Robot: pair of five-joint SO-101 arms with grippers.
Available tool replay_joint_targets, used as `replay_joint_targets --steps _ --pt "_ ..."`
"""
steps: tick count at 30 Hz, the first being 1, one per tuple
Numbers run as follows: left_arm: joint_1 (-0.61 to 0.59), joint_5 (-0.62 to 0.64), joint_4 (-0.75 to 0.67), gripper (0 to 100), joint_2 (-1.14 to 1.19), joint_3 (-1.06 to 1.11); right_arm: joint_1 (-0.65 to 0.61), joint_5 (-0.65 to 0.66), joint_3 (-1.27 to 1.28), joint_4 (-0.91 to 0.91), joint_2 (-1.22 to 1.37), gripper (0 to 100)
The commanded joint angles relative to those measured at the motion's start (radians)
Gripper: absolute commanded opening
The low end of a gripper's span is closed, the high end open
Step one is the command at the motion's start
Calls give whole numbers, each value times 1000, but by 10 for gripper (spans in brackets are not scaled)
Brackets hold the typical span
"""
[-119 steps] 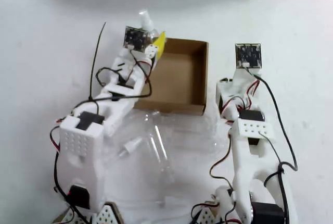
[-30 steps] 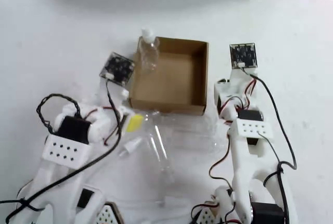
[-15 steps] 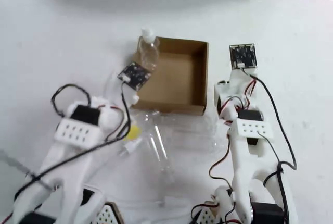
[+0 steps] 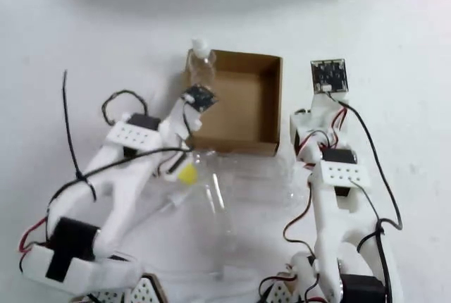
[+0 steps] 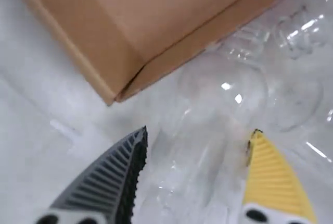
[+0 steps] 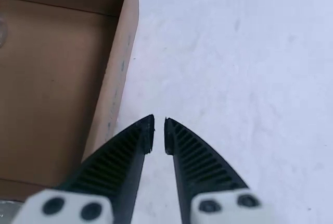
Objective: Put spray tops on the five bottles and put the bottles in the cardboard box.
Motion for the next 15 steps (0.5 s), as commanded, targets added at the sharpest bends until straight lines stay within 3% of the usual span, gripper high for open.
replay_joint_targets --steps 1,7,15 --pt "-4 -32 -21 273 41 -43 -12 12 -49 2 -2 18" --pt "4 -32 -15 26 44 -46 -12 12 -49 2 -2 18" --pt "5 -31 77 20 -61 -41 -12 12 -49 1 -2 18"
